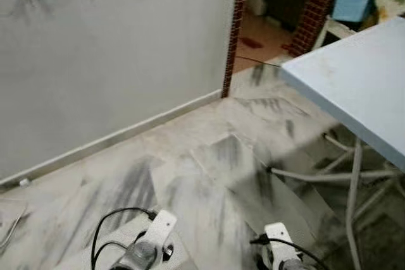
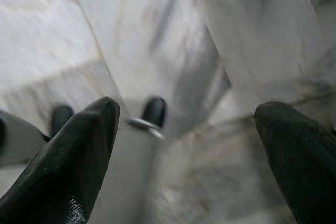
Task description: Hang keys on a hook
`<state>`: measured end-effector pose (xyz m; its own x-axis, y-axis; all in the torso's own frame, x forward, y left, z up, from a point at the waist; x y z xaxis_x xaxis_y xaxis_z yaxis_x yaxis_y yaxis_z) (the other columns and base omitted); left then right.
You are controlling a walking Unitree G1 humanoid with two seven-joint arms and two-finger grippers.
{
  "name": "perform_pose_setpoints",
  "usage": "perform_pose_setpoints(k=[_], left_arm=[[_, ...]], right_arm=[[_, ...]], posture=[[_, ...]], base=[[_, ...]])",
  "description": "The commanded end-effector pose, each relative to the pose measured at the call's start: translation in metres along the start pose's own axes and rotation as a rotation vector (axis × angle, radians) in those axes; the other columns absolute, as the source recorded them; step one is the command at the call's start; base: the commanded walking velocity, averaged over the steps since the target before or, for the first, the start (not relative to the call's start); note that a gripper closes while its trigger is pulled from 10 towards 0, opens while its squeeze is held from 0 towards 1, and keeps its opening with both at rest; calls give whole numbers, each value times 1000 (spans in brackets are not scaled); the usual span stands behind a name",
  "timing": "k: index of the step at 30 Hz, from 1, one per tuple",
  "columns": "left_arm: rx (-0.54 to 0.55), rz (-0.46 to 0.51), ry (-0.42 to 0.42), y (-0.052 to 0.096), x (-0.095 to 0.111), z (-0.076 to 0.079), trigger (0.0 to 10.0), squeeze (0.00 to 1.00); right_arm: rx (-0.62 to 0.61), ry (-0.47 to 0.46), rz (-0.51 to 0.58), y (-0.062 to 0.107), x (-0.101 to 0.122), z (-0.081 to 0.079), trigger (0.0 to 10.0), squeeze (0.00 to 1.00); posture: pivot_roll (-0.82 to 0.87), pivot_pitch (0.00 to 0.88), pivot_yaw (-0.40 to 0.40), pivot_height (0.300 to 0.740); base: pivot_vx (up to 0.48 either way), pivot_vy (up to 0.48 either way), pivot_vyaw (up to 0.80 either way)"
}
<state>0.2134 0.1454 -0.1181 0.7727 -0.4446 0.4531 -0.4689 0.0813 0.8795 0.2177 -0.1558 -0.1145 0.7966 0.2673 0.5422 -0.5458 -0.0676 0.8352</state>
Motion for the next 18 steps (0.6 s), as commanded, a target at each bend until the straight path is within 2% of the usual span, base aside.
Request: perform_pose_setpoints(k=[1,18], left_arm=[[-13,23,-24,-1,11,3,10000,0],[-32,15,-45,0,9,2,10000,0]], right_arm=[[-14,-10,-37,2,-13,7,10000,0],[-12,-18,-36,2,-13,6,10000,0]], posture=[[-31,59,18,740],[-32,70,28,740]], base=[[0,0,-725],[0,0,-724]])
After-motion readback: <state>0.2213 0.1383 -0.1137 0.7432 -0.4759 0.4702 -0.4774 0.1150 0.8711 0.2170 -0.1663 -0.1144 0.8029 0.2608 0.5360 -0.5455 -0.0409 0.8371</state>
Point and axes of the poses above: a point about 5 cm out from each wrist's last joint towards the gripper, its own y axis pointing back from the gripper into the wrist, its own x axis along the axis of the wrist's last joint, z = x × y, the point moved 4 cm from there along -y, pointing out of the wrist towards the gripper, and after that the axes turned 3 degrees about y, right-handed, at the moved point
